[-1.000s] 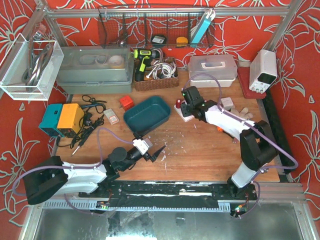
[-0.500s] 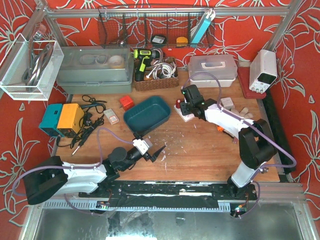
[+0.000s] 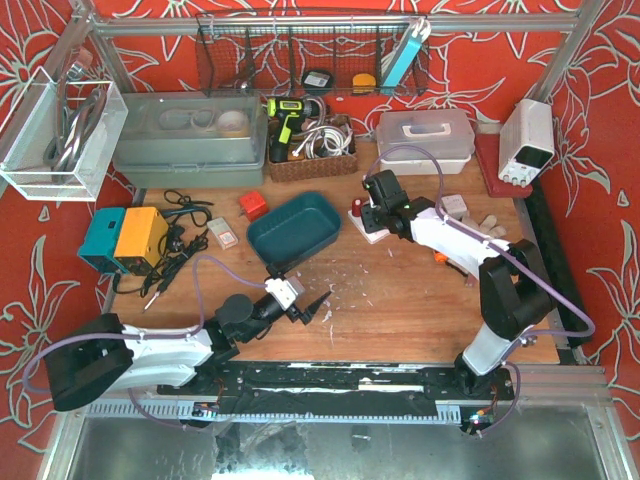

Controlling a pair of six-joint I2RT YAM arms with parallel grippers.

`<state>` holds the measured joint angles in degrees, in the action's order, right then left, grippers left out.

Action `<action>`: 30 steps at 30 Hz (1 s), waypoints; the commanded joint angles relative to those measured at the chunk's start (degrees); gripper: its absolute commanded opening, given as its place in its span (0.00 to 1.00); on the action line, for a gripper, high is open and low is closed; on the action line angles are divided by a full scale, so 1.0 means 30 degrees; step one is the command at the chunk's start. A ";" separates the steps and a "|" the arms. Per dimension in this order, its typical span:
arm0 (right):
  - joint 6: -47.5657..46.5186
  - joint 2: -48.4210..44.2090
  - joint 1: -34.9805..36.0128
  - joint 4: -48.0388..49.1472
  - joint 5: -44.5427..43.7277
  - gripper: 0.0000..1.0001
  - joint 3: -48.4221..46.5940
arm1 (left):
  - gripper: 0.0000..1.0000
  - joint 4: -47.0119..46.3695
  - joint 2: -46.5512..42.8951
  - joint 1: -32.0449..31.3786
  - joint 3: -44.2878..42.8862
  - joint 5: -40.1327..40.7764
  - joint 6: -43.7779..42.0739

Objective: Install the large spring

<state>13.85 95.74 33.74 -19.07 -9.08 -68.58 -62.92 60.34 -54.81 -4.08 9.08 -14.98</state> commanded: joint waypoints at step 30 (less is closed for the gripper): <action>-0.0378 -0.1004 -0.0349 -0.1108 0.1109 0.00 -0.1150 | 1.00 -0.0040 -0.0249 -0.0071 -0.0516 0.0165 -0.0271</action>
<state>14.04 95.42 32.99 -21.02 -5.69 -70.54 -62.13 60.12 -54.81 -4.08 8.97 -15.25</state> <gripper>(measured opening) 0.325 0.998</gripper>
